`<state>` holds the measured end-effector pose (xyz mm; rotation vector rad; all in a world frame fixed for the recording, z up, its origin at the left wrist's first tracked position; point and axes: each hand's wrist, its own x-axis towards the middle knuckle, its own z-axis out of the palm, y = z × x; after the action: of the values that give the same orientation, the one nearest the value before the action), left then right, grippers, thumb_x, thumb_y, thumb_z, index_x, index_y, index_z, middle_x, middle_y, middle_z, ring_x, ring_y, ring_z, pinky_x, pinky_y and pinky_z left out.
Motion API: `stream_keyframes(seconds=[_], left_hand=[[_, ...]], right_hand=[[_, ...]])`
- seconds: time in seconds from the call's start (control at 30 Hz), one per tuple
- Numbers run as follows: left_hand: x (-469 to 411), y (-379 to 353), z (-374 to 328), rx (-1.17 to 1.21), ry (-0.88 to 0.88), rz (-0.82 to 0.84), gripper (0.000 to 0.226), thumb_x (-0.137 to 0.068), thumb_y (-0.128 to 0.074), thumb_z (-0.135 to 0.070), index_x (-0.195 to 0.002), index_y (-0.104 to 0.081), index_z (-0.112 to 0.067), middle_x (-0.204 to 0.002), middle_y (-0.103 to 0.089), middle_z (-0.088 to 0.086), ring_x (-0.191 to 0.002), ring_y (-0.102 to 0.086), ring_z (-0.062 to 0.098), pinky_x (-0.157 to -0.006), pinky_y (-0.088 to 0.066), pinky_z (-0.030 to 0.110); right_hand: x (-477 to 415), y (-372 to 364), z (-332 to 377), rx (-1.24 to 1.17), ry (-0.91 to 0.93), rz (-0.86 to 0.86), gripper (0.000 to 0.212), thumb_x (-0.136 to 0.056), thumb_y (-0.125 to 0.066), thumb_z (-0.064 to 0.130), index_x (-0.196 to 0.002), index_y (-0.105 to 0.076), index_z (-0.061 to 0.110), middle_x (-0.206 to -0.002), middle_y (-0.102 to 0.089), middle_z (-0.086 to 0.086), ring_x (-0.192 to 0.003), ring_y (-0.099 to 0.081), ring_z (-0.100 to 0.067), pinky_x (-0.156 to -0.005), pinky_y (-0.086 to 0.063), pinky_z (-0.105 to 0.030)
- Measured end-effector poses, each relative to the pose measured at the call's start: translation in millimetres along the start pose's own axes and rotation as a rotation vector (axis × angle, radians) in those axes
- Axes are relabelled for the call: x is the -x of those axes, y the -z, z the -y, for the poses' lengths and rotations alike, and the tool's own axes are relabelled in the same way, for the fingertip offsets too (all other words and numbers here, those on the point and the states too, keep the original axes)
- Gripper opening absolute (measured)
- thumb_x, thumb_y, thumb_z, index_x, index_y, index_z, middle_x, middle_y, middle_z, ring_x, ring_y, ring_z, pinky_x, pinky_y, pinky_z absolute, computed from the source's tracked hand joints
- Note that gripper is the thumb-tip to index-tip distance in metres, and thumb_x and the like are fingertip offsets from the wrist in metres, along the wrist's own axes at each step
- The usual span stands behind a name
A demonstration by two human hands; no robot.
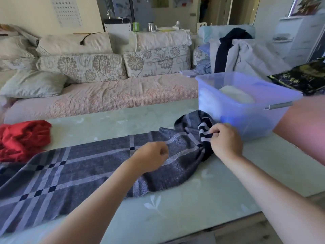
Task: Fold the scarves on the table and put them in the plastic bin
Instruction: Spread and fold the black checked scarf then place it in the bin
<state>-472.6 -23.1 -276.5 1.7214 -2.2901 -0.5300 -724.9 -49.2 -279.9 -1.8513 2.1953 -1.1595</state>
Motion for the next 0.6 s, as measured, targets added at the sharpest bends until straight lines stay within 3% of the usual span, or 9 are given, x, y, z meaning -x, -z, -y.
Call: stream_keyframes(seconds=[0.07,0.13,0.23,0.37,0.47,0.53,0.6], left_hand=[[-18,-8,-24,0.120,-0.034,-0.069,0.010,-0.096,-0.051,-0.026,-0.101,-0.059,-0.027,-0.087,-0.062,-0.010,-0.074,-0.060,0.017,-0.070,-0.053,0.034],[-39,-13,-46,0.195,-0.061,-0.121,0.018,-0.096,-0.049,-0.022,-0.112,-0.058,-0.026,-0.091,-0.064,-0.004,-0.067,-0.058,0.019,-0.064,-0.051,0.035],[-70,-13,-69,0.251,-0.077,-0.239,0.022,-0.099,-0.045,-0.020,-0.118,-0.056,-0.024,-0.092,-0.065,0.000,-0.065,-0.060,0.020,-0.061,-0.051,0.038],[-102,-8,-74,0.374,-0.065,-0.322,0.023,-0.098,-0.046,-0.022,-0.118,-0.054,-0.028,-0.092,-0.066,0.004,-0.070,-0.064,0.026,-0.058,-0.051,0.039],[-115,4,-61,0.416,-0.023,-0.404,0.028,-0.096,-0.053,-0.034,-0.124,-0.054,-0.034,-0.113,-0.059,0.002,-0.092,-0.063,0.022,-0.078,-0.053,0.037],[-117,12,-49,0.369,0.000,-0.388,0.035,-0.093,-0.056,-0.046,-0.127,-0.055,-0.038,-0.121,-0.053,0.001,-0.104,-0.058,0.018,-0.092,-0.048,0.034],[-114,16,-37,0.306,0.039,-0.254,0.045,-0.088,-0.059,-0.056,-0.130,-0.057,-0.040,-0.125,-0.057,0.000,-0.111,-0.057,0.019,-0.096,-0.044,0.031]], right_hand=[[-6,-6,-15,0.097,-0.218,0.032,0.027,-0.086,-0.062,0.017,-0.112,-0.061,0.020,-0.121,-0.056,-0.012,-0.115,-0.052,-0.036,-0.088,-0.047,-0.041],[-9,-12,-26,0.112,-0.433,0.157,0.052,-0.082,-0.068,0.032,-0.127,-0.048,0.013,-0.130,-0.052,-0.017,-0.121,-0.052,-0.038,-0.090,-0.046,-0.042],[-16,-20,-34,0.037,-0.459,0.304,0.054,-0.082,-0.069,0.036,-0.125,-0.048,0.010,-0.126,-0.061,-0.015,-0.114,-0.061,-0.035,-0.078,-0.044,-0.034],[-25,-26,-30,0.082,-0.215,0.311,0.027,-0.082,-0.063,0.031,-0.104,-0.067,0.017,-0.106,-0.071,-0.004,-0.098,-0.065,-0.029,-0.072,-0.048,-0.030],[-19,-25,-9,-0.068,0.356,0.150,0.020,-0.074,-0.059,0.026,-0.087,-0.073,0.021,-0.089,-0.068,0.001,-0.087,-0.066,-0.029,-0.069,-0.054,-0.037],[-9,-23,11,-0.196,0.628,0.328,0.016,-0.075,-0.064,0.025,-0.085,-0.076,0.025,-0.093,-0.071,0.007,-0.088,-0.068,-0.019,-0.074,-0.056,-0.035],[1,-21,26,-0.247,0.614,0.607,0.021,-0.078,-0.071,0.022,-0.097,-0.078,0.030,-0.100,-0.070,0.017,-0.089,-0.063,0.001,-0.084,-0.050,-0.019]])
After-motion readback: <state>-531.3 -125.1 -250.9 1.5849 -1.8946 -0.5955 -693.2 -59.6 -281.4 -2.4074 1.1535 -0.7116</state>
